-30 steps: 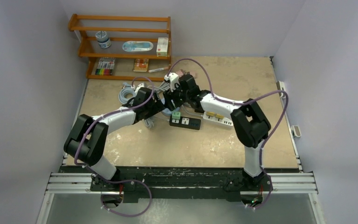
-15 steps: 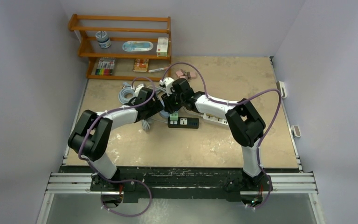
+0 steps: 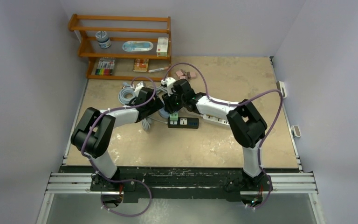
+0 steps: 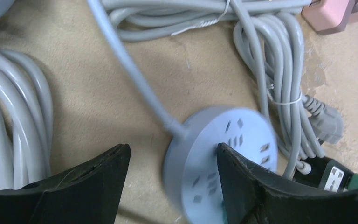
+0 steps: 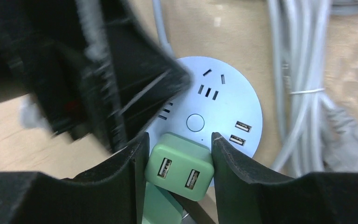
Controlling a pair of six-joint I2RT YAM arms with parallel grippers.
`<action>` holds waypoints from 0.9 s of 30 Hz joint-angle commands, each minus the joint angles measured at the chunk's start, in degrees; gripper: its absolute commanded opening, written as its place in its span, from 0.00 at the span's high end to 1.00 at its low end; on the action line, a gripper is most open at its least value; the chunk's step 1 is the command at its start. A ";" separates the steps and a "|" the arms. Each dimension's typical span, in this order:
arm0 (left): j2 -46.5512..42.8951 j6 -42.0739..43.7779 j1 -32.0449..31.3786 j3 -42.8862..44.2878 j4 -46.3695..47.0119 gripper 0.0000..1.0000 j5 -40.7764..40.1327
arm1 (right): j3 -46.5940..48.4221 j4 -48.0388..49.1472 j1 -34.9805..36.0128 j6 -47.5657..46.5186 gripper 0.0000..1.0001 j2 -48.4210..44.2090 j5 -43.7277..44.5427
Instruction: Pull the plug off the socket
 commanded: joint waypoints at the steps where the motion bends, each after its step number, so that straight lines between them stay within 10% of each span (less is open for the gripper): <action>1: 5.68 0.98 0.30 -3.58 -7.24 0.31 -0.07 | -4.77 12.81 -4.07 5.74 1.00 -7.77 -17.73; 3: 5.91 1.10 0.26 -3.54 -7.28 0.31 0.00 | -1.74 7.84 -2.39 1.87 1.00 -6.95 -9.53; 6: 6.36 0.96 0.30 -3.60 -6.75 0.31 0.27 | -4.66 13.93 -7.37 7.02 1.00 -6.69 -30.06; 9: 6.90 0.97 0.30 -3.35 -6.71 0.31 0.59 | -1.18 4.79 -1.89 1.74 1.00 -7.44 2.25; 12: 6.87 0.82 0.25 -3.60 -6.33 0.31 0.84 | -2.44 10.06 -7.79 3.38 1.00 -7.00 -26.85; 15: 7.02 1.09 0.29 -3.13 -6.69 0.31 1.15 | -1.35 5.78 -3.10 -0.12 1.00 -7.94 -3.64; 18: 6.28 0.54 0.29 -3.84 -5.80 0.31 1.15 | -1.45 8.98 -8.20 4.32 1.00 -7.41 -22.07; 20: 6.22 0.53 0.25 -3.42 -5.93 0.31 1.88 | -2.22 8.86 -5.08 1.97 1.00 -8.57 -8.42; 27: 5.07 -0.48 0.37 -3.17 -4.78 0.31 3.17 | -8.31 22.11 -11.18 14.27 1.00 -9.81 -34.04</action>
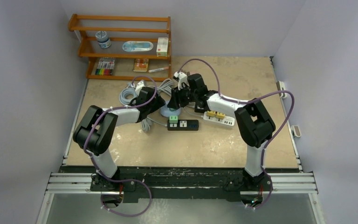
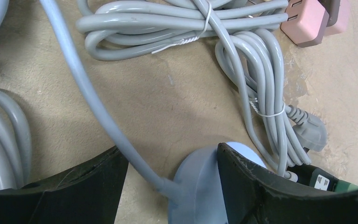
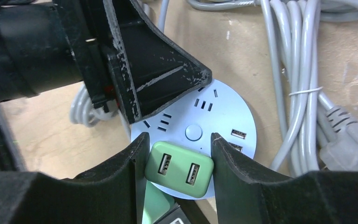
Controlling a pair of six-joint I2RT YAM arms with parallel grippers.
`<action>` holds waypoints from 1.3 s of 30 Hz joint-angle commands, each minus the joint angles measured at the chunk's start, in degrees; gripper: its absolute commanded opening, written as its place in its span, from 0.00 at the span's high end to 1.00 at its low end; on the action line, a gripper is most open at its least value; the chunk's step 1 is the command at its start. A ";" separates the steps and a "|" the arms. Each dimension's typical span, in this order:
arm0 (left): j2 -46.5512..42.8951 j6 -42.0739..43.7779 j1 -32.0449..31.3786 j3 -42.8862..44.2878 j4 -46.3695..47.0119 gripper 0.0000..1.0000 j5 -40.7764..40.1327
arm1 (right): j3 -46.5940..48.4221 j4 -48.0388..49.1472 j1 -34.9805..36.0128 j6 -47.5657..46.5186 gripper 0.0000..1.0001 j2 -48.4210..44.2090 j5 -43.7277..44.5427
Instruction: Pull the plug off the socket
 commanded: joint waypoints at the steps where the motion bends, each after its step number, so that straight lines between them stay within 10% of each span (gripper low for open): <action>1: 2.43 -0.92 0.38 -3.31 -10.26 0.31 3.32 | -3.78 19.65 -4.66 12.54 1.00 -6.34 -17.89; 14: -6.01 -14.54 5.26 -5.18 0.16 0.30 24.24 | -2.65 31.99 -3.63 14.26 1.00 -5.04 -16.44; 22: -6.66 -38.96 12.99 -14.26 22.53 0.29 37.80 | -5.34 34.49 -0.65 7.30 1.00 -5.87 -12.86; 39: -8.81 -57.54 13.48 -18.81 34.76 0.38 38.27 | -7.28 40.04 2.89 8.09 1.00 -5.17 -9.11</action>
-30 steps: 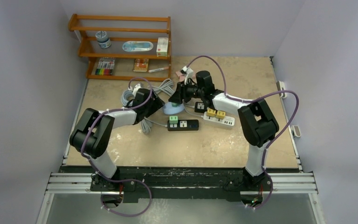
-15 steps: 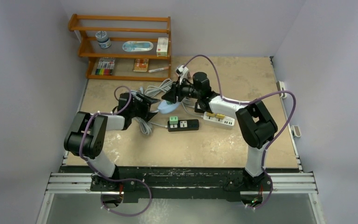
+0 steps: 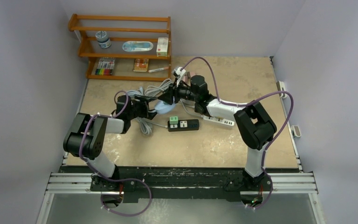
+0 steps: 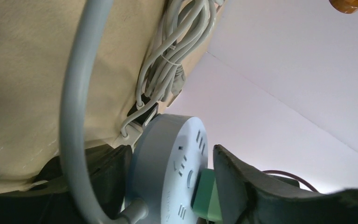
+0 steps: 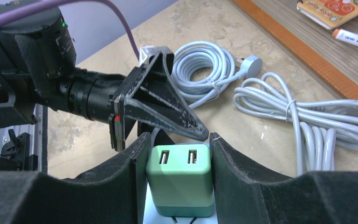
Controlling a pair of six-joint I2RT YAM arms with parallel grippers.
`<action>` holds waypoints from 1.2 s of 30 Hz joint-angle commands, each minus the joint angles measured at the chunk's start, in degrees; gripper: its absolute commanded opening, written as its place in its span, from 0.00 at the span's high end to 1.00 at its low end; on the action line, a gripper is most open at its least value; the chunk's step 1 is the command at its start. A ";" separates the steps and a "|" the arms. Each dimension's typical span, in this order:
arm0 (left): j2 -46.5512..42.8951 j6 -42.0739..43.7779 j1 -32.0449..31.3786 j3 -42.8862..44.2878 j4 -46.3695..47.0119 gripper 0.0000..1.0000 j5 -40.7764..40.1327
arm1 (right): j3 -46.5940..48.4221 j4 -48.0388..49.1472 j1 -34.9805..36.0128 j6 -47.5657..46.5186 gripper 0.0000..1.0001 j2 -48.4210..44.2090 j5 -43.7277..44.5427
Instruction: Pull the plug off the socket
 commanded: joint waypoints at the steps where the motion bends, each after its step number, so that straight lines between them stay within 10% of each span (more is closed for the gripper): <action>1: -3.13 -8.01 -0.22 -2.20 9.80 0.43 1.62 | 0.54 7.76 1.83 1.27 1.00 -3.23 0.00; 7: -2.69 -11.17 -0.22 -3.08 14.98 1.00 1.85 | -0.33 9.45 2.96 1.51 1.00 -2.69 1.24; 15: -5.76 12.77 -0.05 2.29 -13.08 1.00 -6.56 | 5.37 5.62 0.37 7.75 1.00 -2.54 -18.02; 19: -8.08 22.71 0.08 6.98 -24.79 1.00 -13.66 | 9.06 -15.11 5.62 -11.12 1.00 -8.28 15.12; 24: -10.14 30.60 0.13 11.39 -34.31 1.00 -21.09 | 5.27 -0.63 -4.19 7.09 1.00 -8.36 -13.17; 27: -10.74 33.55 0.22 12.97 -37.10 1.00 -24.44 | 14.08 -20.94 0.09 -5.38 1.00 -8.07 -1.16; 29: -11.13 34.27 0.22 13.07 -37.56 1.00 -25.98 | 12.51 -5.80 -4.17 11.28 1.00 -5.04 -25.64; 34: -11.11 35.09 0.22 13.15 -37.52 1.00 -27.64 | 8.88 27.46 -6.73 40.68 1.00 2.48 -29.32; 36: -11.24 35.61 0.22 13.34 -37.92 1.00 -28.09 | 10.55 16.12 -6.67 33.22 1.00 1.80 -23.99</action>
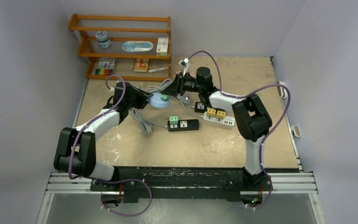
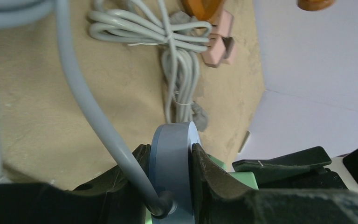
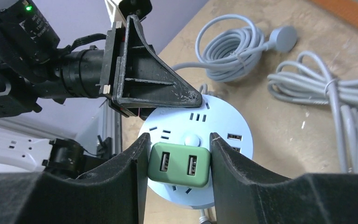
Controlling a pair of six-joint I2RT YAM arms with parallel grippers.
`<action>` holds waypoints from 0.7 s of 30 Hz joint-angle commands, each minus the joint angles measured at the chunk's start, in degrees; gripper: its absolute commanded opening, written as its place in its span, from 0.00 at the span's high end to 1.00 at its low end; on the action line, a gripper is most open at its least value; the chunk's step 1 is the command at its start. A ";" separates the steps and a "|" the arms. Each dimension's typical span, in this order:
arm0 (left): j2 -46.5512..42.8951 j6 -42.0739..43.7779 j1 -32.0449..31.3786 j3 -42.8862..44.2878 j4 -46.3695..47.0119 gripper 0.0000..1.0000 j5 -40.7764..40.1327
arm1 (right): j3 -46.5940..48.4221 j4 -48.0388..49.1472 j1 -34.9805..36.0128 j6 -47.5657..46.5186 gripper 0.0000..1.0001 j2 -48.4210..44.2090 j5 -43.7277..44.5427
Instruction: Pull the plug off the socket
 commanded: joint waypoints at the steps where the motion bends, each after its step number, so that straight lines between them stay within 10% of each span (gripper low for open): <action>1: 0.89 7.57 1.33 0.10 -6.13 1.00 -10.01 | 3.67 10.03 0.03 7.42 1.00 -4.54 -6.29; 7: 0.56 10.20 1.33 0.68 -7.79 1.00 -12.61 | 11.05 -21.22 2.54 -19.09 1.00 -9.13 14.84; 13: 1.06 12.31 1.33 1.68 -9.39 1.00 -14.20 | 7.39 -22.87 4.17 -28.12 1.00 -15.29 36.30; 21: 0.64 13.66 1.33 1.65 -10.74 1.00 -15.60 | 6.09 -0.57 -3.83 -2.61 1.00 -7.71 -11.52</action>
